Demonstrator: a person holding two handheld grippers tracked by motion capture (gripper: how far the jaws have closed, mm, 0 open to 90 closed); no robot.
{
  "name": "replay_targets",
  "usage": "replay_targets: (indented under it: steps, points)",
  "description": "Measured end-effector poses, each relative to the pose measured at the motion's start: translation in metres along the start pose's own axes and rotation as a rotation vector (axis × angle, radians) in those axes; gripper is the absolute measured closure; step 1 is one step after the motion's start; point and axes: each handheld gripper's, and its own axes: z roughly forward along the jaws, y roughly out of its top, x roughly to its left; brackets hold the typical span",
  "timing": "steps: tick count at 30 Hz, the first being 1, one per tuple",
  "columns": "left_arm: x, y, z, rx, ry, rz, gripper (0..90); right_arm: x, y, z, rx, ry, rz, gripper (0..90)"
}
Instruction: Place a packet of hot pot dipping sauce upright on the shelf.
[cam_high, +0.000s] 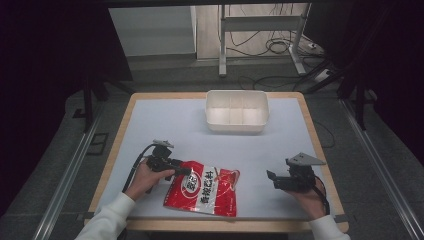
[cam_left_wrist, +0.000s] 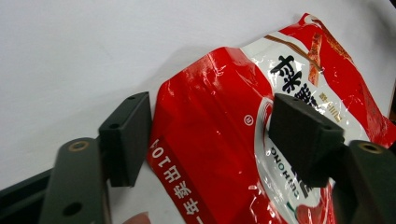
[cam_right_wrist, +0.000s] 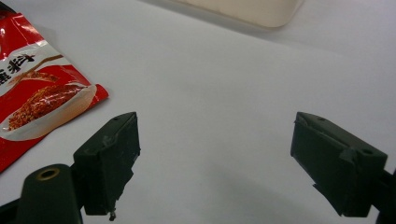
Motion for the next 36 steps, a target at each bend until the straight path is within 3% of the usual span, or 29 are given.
replay_targets:
  steps: [6,9,11,12,14,15,20,23,25,36]
  points:
    - [-0.016,0.003,0.010,0.012,0.016,0.024,27.1,0.000,0.000,0.000,0.002,0.000,0.002,15.6]
    - [-0.025,0.006,0.015,0.010,0.028,0.048,33.0,0.000,0.000,0.000,0.002,0.000,0.005,15.6]
    - [-0.030,0.007,0.016,0.005,0.028,0.063,41.4,0.000,0.000,0.000,0.001,0.000,0.005,15.6]
    - [-0.032,0.008,0.017,0.006,0.025,0.066,51.4,0.000,0.000,-0.001,0.000,-0.001,0.006,15.7]
    - [-0.035,0.009,0.017,0.008,0.016,0.068,56.0,0.000,0.000,-0.001,0.000,-0.001,0.007,15.8]
    - [-0.036,0.009,0.017,0.013,0.011,0.076,64.5,0.000,0.000,-0.001,-0.001,-0.001,0.007,15.9]
    - [-0.036,0.012,0.016,0.023,-0.035,0.056,70.7,-0.001,0.000,-0.001,-0.001,-0.001,0.006,16.3]
    - [-0.035,0.013,0.015,0.016,-0.062,0.046,77.9,-0.001,0.000,-0.001,0.000,-0.004,0.005,16.4]
    - [-0.036,0.014,0.014,0.001,-0.070,0.050,87.6,-0.002,0.000,-0.001,0.000,-0.003,0.008,16.6]
    - [-0.040,0.020,0.006,-0.037,-0.091,0.047,89.7,-0.004,-0.001,-0.002,0.002,-0.016,0.008,17.2]
